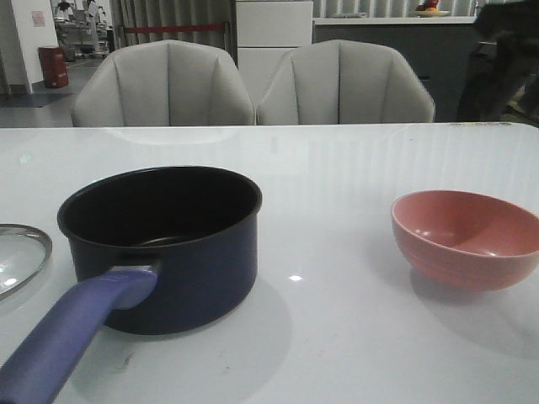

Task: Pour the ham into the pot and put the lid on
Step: 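Release the pink bowl and raise the right gripper away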

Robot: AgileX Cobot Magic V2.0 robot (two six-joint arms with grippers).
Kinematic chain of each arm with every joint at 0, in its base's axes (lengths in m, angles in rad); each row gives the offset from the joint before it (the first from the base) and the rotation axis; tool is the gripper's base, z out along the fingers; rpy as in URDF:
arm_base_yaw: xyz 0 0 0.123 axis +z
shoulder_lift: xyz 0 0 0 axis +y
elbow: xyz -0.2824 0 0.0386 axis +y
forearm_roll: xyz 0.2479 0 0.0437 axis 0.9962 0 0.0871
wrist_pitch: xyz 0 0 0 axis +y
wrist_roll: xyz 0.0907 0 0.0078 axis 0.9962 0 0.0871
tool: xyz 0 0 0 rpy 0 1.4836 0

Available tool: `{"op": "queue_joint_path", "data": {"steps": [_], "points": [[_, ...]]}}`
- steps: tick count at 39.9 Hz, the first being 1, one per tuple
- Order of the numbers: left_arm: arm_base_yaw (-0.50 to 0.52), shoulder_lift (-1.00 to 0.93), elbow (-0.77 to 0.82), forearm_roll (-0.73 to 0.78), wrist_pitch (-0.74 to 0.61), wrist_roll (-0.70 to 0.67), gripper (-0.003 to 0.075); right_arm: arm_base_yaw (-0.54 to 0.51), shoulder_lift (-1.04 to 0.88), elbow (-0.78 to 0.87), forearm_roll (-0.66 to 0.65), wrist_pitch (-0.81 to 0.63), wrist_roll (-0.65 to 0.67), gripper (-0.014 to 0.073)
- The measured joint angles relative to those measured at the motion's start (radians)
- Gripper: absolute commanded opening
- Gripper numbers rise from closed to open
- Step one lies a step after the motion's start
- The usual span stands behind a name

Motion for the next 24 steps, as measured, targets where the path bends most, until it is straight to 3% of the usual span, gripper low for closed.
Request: {"op": "queue_joint_path", "data": {"steps": [24], "points": [[0.000,0.000,0.000,0.000,0.000,0.000,0.0407,0.196,-0.735,0.528,0.011,-0.417,-0.015,0.0422]]}}
